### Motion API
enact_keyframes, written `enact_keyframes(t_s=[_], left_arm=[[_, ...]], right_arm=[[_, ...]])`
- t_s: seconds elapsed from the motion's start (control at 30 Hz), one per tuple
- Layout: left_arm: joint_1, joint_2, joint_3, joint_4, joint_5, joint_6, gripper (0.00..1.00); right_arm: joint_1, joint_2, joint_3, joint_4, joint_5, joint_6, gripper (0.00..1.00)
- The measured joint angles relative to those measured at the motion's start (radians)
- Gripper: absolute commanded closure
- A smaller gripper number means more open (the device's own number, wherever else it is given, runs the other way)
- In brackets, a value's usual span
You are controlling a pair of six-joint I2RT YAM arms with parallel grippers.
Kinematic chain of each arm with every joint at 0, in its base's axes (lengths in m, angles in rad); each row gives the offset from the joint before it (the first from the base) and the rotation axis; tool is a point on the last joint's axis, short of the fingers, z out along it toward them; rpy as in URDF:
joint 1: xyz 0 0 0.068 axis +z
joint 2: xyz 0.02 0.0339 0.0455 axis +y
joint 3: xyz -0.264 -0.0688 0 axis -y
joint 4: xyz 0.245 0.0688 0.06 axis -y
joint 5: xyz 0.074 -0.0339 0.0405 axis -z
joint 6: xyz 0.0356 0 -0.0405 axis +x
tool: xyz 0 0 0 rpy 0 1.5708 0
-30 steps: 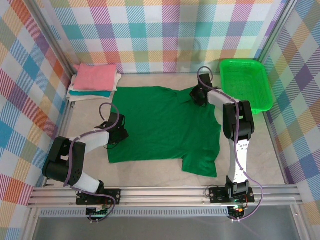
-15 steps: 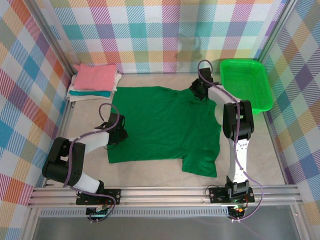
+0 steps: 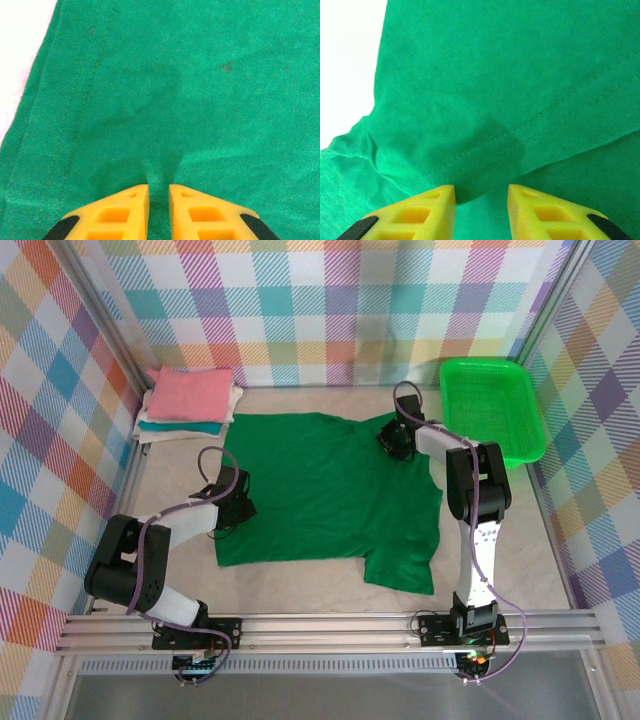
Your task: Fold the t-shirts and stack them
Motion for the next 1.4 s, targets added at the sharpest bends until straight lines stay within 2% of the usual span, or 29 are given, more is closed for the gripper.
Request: enact_keyframes(t_s=[0.3, 0.43, 0.6, 0.7, 0.97, 1.1, 1.13, 1.17, 1.2, 1.23, 1.3, 1.33, 1.4], left_arm=[[0.000, 0.000, -0.004, 0.002, 0.000, 0.000, 0.81], [0.000, 0.000, -0.004, 0.002, -0.001, 0.000, 0.81], [0.000, -0.003, -0.004, 0.000, -0.002, 0.000, 0.81], [0.000, -0.006, -0.004, -0.002, -0.003, 0.001, 0.81], [0.000, -0.006, -0.004, -0.004, -0.003, 0.005, 0.81], [0.000, -0.006, -0.004, -0.004, -0.003, 0.010, 0.81], [0.000, -0.006, -0.004, -0.004, -0.003, 0.011, 0.81], [0.000, -0.006, -0.004, -0.004, -0.004, 0.011, 0.81], [0.000, -0.006, -0.004, -0.005, -0.007, 0.012, 0.81], [0.000, -0.006, -0.004, -0.005, -0.011, 0.012, 0.81], [0.000, -0.006, -0.004, -0.009, -0.019, 0.012, 0.81], [0.000, -0.006, -0.004, -0.011, -0.022, 0.012, 0.81], [0.000, -0.006, -0.004, -0.014, -0.028, 0.012, 0.81]], right_arm=[[0.000, 0.055, 0.083, 0.011, 0.005, 0.014, 0.67], [0.000, 0.083, 0.116, 0.008, 0.013, 0.023, 0.77], [0.000, 0.109, 0.156, 0.002, 0.027, 0.025, 0.99], [0.000, 0.111, 0.180, -0.012, 0.037, 0.026, 1.00], [0.000, 0.159, 0.346, -0.017, 0.060, -0.032, 1.00], [0.000, 0.282, 0.549, -0.029, 0.061, -0.089, 1.00], [0.000, 0.333, 0.631, -0.042, 0.061, -0.107, 0.95], [0.000, 0.379, 0.705, -0.050, 0.060, -0.122, 0.71], [0.000, 0.430, 0.790, -0.064, 0.056, -0.137, 0.65], [0.000, 0.486, 0.886, -0.085, 0.052, -0.155, 0.68], [-0.002, 0.571, 1.037, -0.120, 0.047, -0.183, 0.64], [-0.003, 0.602, 1.096, -0.138, 0.046, -0.200, 0.65], [-0.009, 0.618, 1.136, -0.158, 0.045, -0.227, 0.69]])
